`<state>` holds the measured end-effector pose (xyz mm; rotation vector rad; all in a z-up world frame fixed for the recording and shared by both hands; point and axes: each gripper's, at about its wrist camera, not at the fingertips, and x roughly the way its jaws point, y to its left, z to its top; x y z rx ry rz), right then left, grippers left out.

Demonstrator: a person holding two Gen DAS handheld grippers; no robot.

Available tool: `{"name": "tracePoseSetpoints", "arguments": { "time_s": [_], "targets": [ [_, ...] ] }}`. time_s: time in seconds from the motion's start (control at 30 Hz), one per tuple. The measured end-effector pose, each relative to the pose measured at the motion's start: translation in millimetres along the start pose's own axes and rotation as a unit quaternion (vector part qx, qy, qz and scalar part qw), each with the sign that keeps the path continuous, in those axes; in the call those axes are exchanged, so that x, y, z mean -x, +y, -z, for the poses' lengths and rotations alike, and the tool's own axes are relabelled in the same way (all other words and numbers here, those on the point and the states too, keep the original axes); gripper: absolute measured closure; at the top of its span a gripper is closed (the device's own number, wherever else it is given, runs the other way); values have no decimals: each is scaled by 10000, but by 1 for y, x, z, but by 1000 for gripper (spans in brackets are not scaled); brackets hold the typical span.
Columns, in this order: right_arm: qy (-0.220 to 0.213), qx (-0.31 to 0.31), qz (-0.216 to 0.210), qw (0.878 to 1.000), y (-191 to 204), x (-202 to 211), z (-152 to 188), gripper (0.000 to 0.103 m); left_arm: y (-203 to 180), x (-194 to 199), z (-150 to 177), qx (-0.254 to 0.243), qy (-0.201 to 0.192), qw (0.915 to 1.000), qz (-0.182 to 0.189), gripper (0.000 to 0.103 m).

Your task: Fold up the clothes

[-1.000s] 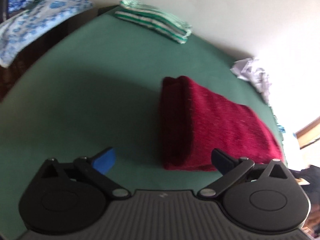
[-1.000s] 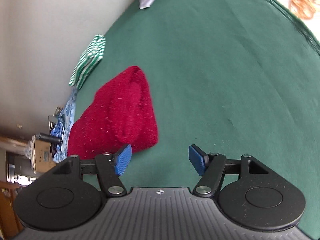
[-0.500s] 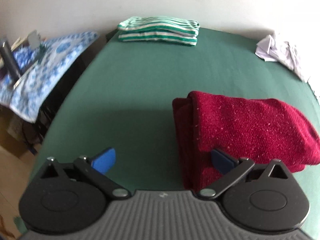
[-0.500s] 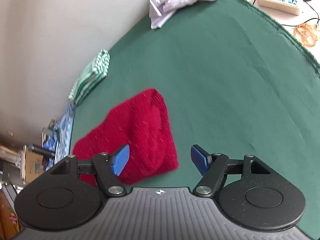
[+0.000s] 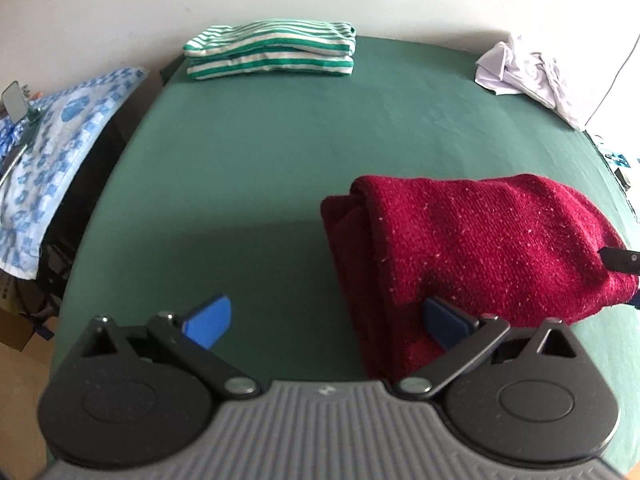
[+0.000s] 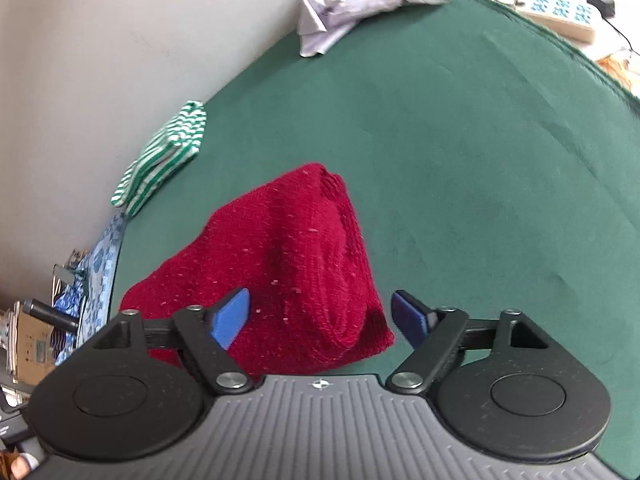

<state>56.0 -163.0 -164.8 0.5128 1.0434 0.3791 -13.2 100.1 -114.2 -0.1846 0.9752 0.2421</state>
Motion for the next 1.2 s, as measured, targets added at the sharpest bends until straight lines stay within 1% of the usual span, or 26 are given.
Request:
{"name": "tracePoseSetpoints", "arguments": {
  "time_s": [0.2,0.27,0.33,0.37,0.5,0.6,0.7,0.83,0.97,1.1,1.2],
  "targets": [
    [197,-294,-306,9989,-7,-9,-5,18,-3,-2,-3,20,48,9999,-90,1],
    [364,-312,-455,9978,-11,-15,-10,16,-5,-2,-4,65,57,9998,-154,1],
    [595,-374,-570,9959,-16,-22,-17,12,-7,-3,-5,110,65,9997,-217,1],
    [699,-390,-642,9947,-18,-26,-20,12,-8,-3,-5,132,69,9996,-249,1],
    [960,-118,-855,9916,-22,-32,-31,12,-11,-3,-7,200,69,9991,-366,1],
    [1103,32,-962,9892,-24,-30,-38,13,-9,2,-5,125,-30,9991,-395,1],
    [1121,185,-1046,9880,-29,-17,-48,17,2,12,-1,369,-135,9985,-374,1],
    [1186,206,-1127,9863,-41,-7,-58,17,20,28,9,1051,-257,9941,-91,1],
    [1366,245,-1170,9834,-46,-8,-64,16,26,26,14,1583,-153,9872,97,1],
    [1602,63,-1181,9800,-47,-12,-58,16,18,13,18,1784,198,9830,387,1],
    [1680,-112,-1285,9773,-51,-10,-53,16,13,5,19,1838,307,9816,427,1]
  ]
}}
